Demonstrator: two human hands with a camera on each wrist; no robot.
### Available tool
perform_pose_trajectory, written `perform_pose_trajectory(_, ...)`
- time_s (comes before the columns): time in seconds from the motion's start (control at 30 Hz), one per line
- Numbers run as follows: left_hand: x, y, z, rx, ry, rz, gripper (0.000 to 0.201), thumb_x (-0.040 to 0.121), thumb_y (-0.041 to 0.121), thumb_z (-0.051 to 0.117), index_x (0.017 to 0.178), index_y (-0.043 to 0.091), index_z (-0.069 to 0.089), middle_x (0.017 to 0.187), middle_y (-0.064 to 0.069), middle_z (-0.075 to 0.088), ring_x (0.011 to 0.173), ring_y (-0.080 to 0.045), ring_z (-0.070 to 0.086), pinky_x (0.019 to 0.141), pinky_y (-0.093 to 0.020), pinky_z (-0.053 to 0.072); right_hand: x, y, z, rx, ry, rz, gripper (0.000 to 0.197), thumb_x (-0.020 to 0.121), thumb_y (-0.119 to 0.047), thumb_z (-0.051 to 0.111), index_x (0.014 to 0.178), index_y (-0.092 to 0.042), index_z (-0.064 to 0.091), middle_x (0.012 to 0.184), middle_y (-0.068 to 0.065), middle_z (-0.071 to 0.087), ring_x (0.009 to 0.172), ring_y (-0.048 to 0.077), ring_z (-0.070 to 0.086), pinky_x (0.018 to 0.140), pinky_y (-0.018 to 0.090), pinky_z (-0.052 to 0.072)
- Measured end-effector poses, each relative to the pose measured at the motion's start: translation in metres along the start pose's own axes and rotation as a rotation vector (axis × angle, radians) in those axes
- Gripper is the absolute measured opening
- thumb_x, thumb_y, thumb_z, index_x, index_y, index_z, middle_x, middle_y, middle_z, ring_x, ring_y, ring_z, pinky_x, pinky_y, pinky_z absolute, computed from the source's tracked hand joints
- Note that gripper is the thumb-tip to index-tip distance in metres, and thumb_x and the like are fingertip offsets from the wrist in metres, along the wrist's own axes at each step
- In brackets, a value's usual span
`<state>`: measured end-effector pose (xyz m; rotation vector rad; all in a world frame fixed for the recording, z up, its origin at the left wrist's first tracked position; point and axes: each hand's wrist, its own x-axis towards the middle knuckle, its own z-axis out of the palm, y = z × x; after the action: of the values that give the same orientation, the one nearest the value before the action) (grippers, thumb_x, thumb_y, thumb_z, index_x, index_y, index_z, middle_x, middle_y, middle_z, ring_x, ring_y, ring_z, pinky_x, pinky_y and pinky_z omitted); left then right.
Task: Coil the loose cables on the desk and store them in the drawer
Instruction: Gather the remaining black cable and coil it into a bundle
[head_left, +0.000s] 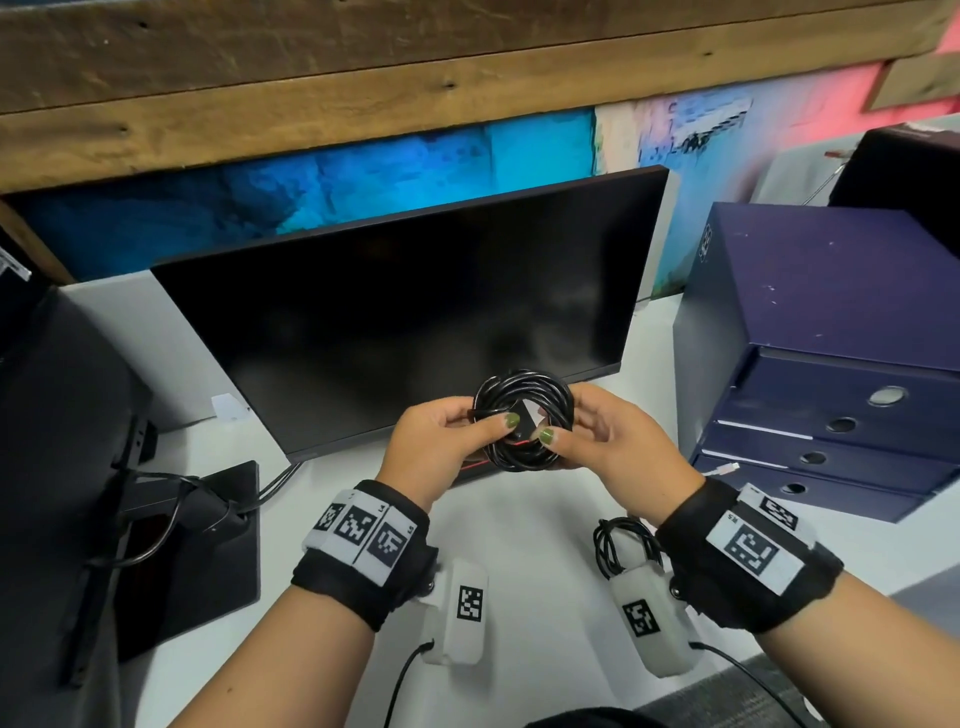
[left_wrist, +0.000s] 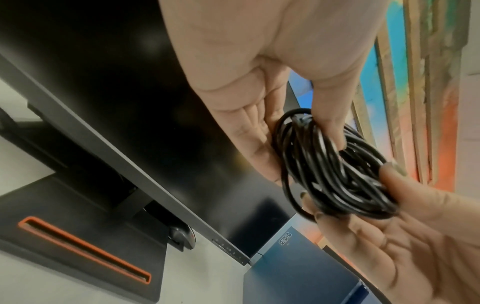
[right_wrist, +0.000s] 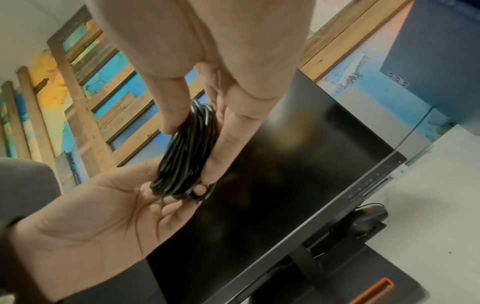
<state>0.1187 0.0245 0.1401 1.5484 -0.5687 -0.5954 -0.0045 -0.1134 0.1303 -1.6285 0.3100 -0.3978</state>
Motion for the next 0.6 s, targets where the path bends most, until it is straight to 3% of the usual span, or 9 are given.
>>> perform_pose_trajectory(0.1, 0.0, -0.001, 0.0, -0.032, -0.032, -0.017, 0.012, 0.082, 0.006, 0.07, 0.092, 0.0, 0.072, 0.084, -0.015, 0.074, 0.073, -0.023, 0.071, 0.064, -0.025, 0.056, -0.001, 0.003, -0.002, -0.055, -0.004, -0.01, 0.027, 0.088, -0.008, 0.062, 0.114, -0.015, 0.06, 0.107, 0.004, 0.071, 0.1, 0.018, 0.067, 0.084, 0.034, 0.056)
perform_pose_trajectory(0.2, -0.002, -0.004, 0.003, -0.071, -0.063, -0.043, 0.009, 0.084, 0.007, 0.068, 0.09, 0.003, 0.072, 0.082, -0.012, 0.074, 0.073, -0.022, 0.07, 0.064, -0.027, 0.056, -0.003, 0.007, -0.005, -0.056, -0.029, 0.006, 0.024, 0.091, -0.01, 0.06, 0.115, -0.01, 0.059, 0.105, 0.011, 0.07, 0.092, 0.019, 0.067, 0.08, 0.033, 0.055)
perform_pose_trajectory(0.4, -0.009, -0.008, 0.005, -0.23, -0.174, -0.061, 0.024, 0.075, 0.02, 0.065, 0.094, 0.005, 0.07, 0.087, -0.009, 0.073, 0.08, -0.02, 0.067, 0.077, -0.031, 0.056, -0.005, 0.008, -0.007, -0.001, -0.077, 0.012, 0.033, 0.082, -0.022, 0.062, 0.114, -0.016, 0.057, 0.105, 0.008, 0.07, 0.093, 0.02, 0.068, 0.075, 0.03, 0.055)
perform_pose_trajectory(0.5, -0.012, -0.009, 0.011, -0.312, -0.207, -0.043, 0.02, 0.074, 0.017, 0.063, 0.091, 0.007, 0.069, 0.086, -0.008, 0.073, 0.081, -0.019, 0.068, 0.081, -0.036, 0.054, -0.002, 0.01, -0.011, 0.054, -0.085, 0.042, 0.038, 0.08, -0.021, 0.062, 0.117, -0.018, 0.054, 0.109, 0.01, 0.07, 0.102, 0.025, 0.067, 0.081, 0.034, 0.054)
perform_pose_trajectory(0.6, -0.01, -0.013, 0.01, -0.298, -0.232, -0.024, 0.019, 0.077, 0.015, 0.071, 0.094, 0.009, 0.069, 0.092, -0.01, 0.072, 0.085, -0.021, 0.067, 0.083, -0.036, 0.054, -0.003, 0.011, -0.012, 0.043, -0.08, 0.048, 0.043, 0.078, -0.025, 0.063, 0.12, -0.021, 0.052, 0.112, 0.007, 0.068, 0.106, 0.023, 0.065, 0.08, 0.031, 0.053)
